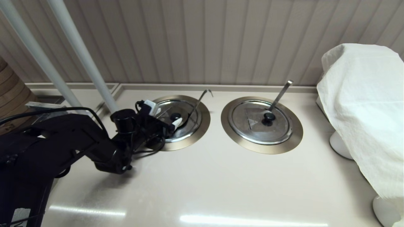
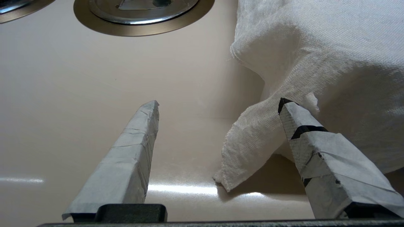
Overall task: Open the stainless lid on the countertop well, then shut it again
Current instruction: Open the lid
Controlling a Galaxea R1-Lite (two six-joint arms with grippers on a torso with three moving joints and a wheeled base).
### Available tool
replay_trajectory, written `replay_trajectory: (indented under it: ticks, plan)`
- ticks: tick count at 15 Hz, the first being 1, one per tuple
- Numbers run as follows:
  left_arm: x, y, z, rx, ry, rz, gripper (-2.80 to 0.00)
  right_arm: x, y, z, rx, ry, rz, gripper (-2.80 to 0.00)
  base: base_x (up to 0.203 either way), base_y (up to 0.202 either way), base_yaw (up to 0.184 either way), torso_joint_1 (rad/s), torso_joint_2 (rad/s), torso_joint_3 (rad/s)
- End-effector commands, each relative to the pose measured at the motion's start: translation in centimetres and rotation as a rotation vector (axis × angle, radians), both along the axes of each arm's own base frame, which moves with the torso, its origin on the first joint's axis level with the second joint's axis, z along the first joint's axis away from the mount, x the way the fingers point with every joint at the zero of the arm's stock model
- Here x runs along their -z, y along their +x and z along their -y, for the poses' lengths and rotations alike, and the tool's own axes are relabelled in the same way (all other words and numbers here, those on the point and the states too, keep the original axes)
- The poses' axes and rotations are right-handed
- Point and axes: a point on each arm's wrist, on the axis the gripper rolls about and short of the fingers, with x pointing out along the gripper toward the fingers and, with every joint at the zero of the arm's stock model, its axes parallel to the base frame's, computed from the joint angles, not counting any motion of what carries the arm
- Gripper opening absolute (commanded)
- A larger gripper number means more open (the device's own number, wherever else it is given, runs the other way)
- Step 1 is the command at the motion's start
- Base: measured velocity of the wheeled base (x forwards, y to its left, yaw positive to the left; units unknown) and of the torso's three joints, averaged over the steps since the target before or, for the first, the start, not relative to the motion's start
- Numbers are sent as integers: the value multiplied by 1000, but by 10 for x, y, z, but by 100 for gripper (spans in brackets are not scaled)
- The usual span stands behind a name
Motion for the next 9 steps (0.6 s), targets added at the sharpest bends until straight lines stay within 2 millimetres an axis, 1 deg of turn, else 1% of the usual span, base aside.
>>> replay_trajectory:
  ticks: [1, 5, 9]
  plan:
    - [-8, -1, 0, 1, -10, 21, 0, 0, 0, 0, 0, -1, 0, 0, 0, 0, 0, 0, 0, 0]
    - [-16, 0, -1, -15, -34, 37, 0, 0, 0, 0, 0, -1, 0, 0, 0, 0, 0, 0, 0, 0]
    - [-24, 8, -5, -30, -53, 61, 0, 0, 0, 0, 0, -1, 0, 0, 0, 0, 0, 0, 0, 0]
